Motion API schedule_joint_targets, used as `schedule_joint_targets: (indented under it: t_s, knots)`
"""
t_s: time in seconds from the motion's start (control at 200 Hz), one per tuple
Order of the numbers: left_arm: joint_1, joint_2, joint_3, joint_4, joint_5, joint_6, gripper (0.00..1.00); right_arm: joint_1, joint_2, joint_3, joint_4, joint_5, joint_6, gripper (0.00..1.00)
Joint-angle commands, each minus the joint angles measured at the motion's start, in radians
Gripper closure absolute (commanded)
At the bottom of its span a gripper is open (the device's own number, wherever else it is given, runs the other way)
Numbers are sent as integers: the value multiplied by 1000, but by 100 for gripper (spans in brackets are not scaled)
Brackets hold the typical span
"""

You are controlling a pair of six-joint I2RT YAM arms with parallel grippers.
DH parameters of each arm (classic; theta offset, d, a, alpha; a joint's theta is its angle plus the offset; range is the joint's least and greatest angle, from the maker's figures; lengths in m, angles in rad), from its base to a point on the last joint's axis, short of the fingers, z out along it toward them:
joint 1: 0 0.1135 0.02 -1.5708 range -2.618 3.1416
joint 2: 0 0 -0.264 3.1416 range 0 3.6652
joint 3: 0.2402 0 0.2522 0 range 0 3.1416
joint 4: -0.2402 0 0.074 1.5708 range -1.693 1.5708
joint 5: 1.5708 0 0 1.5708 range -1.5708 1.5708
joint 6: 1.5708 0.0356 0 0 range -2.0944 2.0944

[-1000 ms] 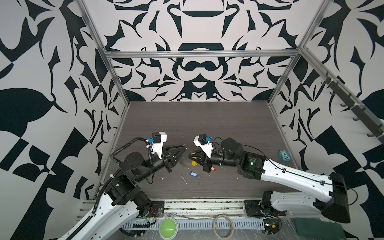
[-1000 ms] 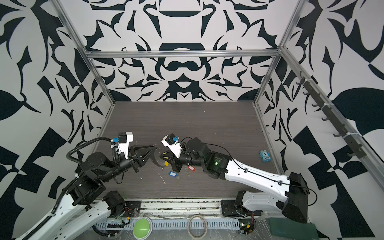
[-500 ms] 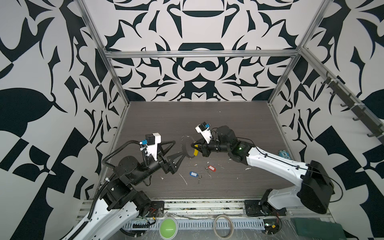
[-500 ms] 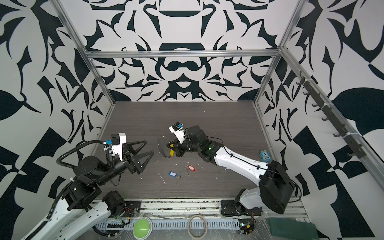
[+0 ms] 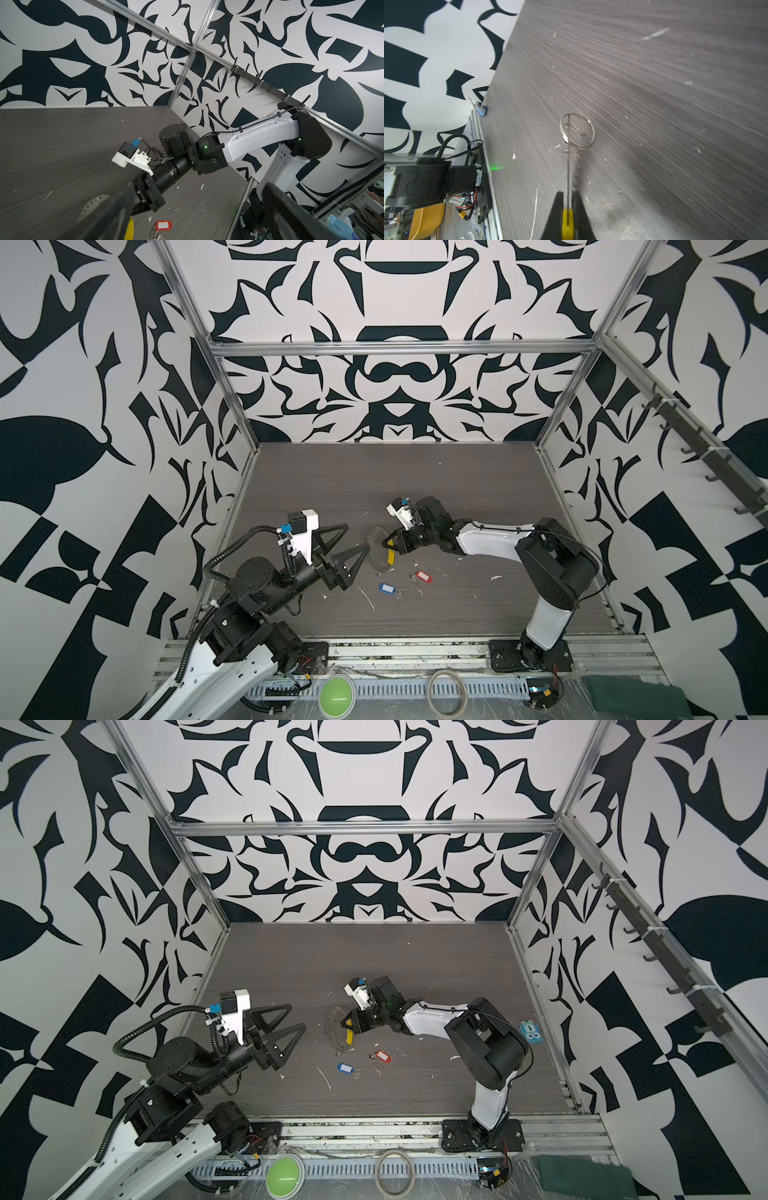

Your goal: Remove the keys from the keyring

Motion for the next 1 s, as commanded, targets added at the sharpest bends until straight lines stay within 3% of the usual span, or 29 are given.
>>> schedule_joint_targets:
  t_s: [0.0,0.135,0.21,0.235,0.305,0.41,0.66,0.995]
  knots:
    - [0,-19,-11,6,-11,-13,1,-17,3,40,21,22,35,85]
    - [0,-25,-13,-3,-15,-12,1,-22,0,53,-75,157,20,51]
    - [0,-28,-14,-11,-21,-12,1,-23,-6,81,-179,271,3,39]
    - [0,-30,-13,-13,-25,-12,1,-23,-11,86,-205,308,-2,24]
    - [0,-31,-14,-18,-30,-11,1,-22,-39,83,-249,408,-11,3]
    - [0,-30,-13,-26,-48,-9,1,-22,-120,28,-240,538,-3,2]
    - [0,27,-20,11,-193,-9,1,-16,-414,-131,-133,615,-2,5]
    - [14,318,22,108,-713,109,1,4,-688,-284,-98,720,-1,3]
